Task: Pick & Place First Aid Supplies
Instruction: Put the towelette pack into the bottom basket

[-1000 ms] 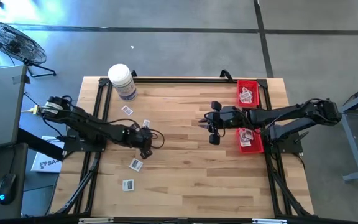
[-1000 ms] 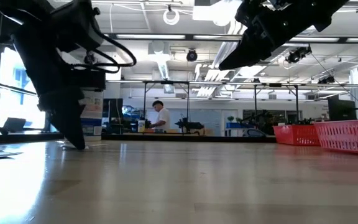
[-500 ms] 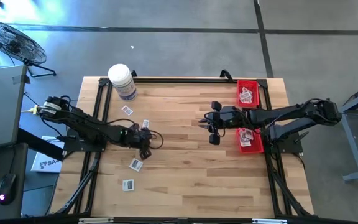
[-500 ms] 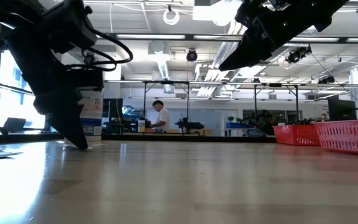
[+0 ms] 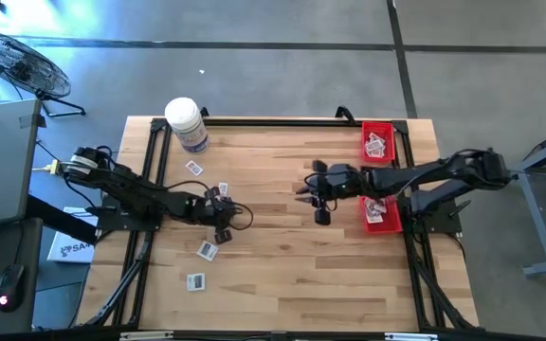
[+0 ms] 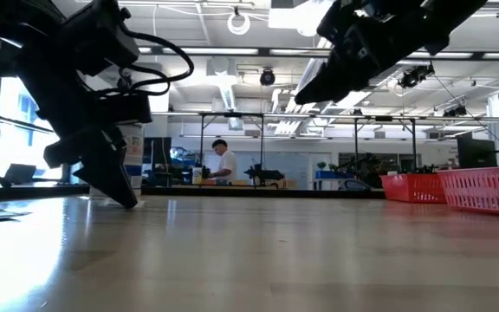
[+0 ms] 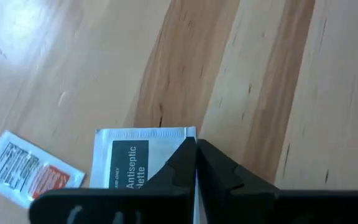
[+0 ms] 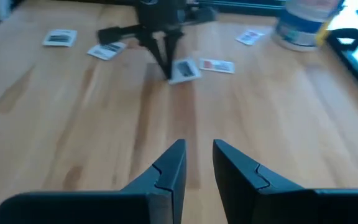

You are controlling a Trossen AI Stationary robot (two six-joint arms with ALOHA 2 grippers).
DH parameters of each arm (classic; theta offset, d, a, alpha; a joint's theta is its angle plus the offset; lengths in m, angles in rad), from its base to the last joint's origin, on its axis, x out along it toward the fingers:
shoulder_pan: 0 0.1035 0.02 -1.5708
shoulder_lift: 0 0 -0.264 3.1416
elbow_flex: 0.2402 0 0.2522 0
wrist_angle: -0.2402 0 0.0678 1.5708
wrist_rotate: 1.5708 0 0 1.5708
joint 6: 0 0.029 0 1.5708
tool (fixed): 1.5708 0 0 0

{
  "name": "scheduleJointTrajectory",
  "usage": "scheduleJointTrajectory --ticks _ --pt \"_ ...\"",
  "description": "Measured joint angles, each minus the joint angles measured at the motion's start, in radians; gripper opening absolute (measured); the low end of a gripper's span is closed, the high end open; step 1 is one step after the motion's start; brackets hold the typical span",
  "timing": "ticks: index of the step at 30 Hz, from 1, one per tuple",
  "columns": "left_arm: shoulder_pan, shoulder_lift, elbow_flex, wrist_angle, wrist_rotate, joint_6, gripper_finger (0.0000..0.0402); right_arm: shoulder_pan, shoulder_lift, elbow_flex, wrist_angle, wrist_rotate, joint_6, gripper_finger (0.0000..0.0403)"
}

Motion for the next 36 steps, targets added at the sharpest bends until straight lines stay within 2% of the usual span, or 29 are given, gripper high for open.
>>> scheduleJointTrajectory --ticks 4,13,17,21,25,31,36 --pt "0.002 0.001 0.000 0.021 -0.021 -0.002 0.0001 0.001 0.109 0.000 0.122 -0.063 0.001 0.0073" --pt "0.001 -0.006 0.052 0.044 -0.052 0.018 0.0000 0.002 0.254 0.000 0.285 -0.066 0.002 0.0073" --pt "0.000 -0.007 0.075 -0.053 -0.009 -0.007 0.0000 0.002 0.262 0.000 0.291 -0.065 0.001 0.0073" --pt "0.000 -0.012 0.076 -0.168 0.003 -0.136 0.0007 0.002 0.262 0.000 0.292 -0.062 0.001 0.0073" --pt "-0.019 -0.031 0.076 -0.201 -0.003 -0.176 0.0033 0.000 0.262 0.000 0.292 -0.058 0.001 0.0073" --pt "-0.067 -0.046 0.071 -0.223 -0.050 -0.156 0.0097 0.000 0.262 0.000 0.295 -0.036 0.009 0.0073" --pt "-0.070 -0.040 0.002 -0.141 -0.048 -0.155 0.0127 0.000 0.262 0.000 0.301 -0.033 0.009 0.0073"
